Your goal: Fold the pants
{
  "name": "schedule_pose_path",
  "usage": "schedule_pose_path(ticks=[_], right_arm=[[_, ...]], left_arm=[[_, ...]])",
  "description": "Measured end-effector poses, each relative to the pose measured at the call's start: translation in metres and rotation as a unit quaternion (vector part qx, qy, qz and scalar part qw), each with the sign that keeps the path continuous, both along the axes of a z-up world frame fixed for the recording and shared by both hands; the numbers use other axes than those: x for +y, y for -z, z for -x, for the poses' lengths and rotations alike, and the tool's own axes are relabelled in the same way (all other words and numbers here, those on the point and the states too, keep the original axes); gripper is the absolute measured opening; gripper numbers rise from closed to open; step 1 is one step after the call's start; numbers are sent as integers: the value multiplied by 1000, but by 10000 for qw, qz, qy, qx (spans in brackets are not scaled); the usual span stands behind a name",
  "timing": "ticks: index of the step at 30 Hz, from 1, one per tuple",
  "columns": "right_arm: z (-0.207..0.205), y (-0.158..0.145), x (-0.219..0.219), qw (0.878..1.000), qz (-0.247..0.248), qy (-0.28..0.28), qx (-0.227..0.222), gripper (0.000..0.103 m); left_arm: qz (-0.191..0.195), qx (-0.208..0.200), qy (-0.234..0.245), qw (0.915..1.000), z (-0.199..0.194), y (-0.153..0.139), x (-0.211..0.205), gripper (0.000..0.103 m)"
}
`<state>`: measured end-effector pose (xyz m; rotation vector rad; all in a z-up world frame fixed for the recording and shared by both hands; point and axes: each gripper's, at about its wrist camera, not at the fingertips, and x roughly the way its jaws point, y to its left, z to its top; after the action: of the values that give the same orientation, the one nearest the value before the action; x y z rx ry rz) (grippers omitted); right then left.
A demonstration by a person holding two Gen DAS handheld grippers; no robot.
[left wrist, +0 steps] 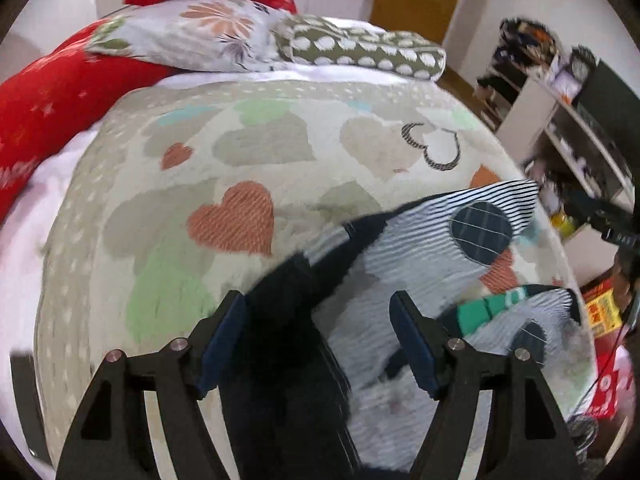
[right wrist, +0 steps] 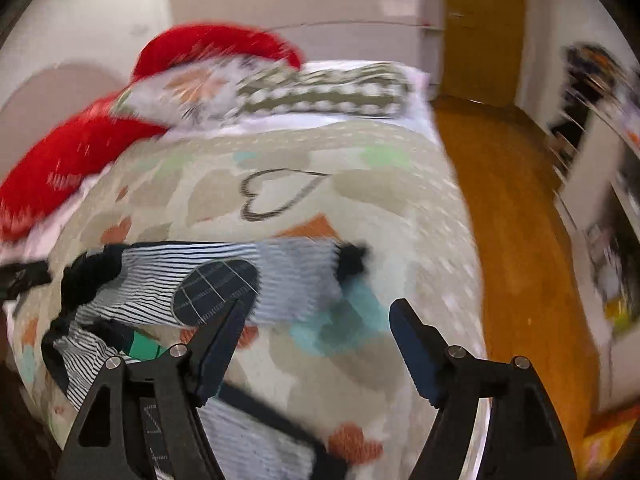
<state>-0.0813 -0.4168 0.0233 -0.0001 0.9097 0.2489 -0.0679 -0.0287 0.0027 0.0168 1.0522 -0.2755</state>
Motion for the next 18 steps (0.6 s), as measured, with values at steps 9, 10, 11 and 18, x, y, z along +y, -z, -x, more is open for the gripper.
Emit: schedule_pose_path(ticks=[9,10,11,18], right_arm=[[-89,48,79,9822,1042,-1358,774,79],[-96,56,84,9794,1190,-1414,811,79],[-102,62,88,9777,1294,-1428,838,79],[-112,88,95,9737,941,-1646,1260,21]], left_arm=[[-190,649,560,9961,-64,52,-15,74],[-248,720,574,9954,-68,58,-16,74],[-299,807,607,9944,-72,64,-17,72],[7,718,593,9957,-76,61,-14,5]])
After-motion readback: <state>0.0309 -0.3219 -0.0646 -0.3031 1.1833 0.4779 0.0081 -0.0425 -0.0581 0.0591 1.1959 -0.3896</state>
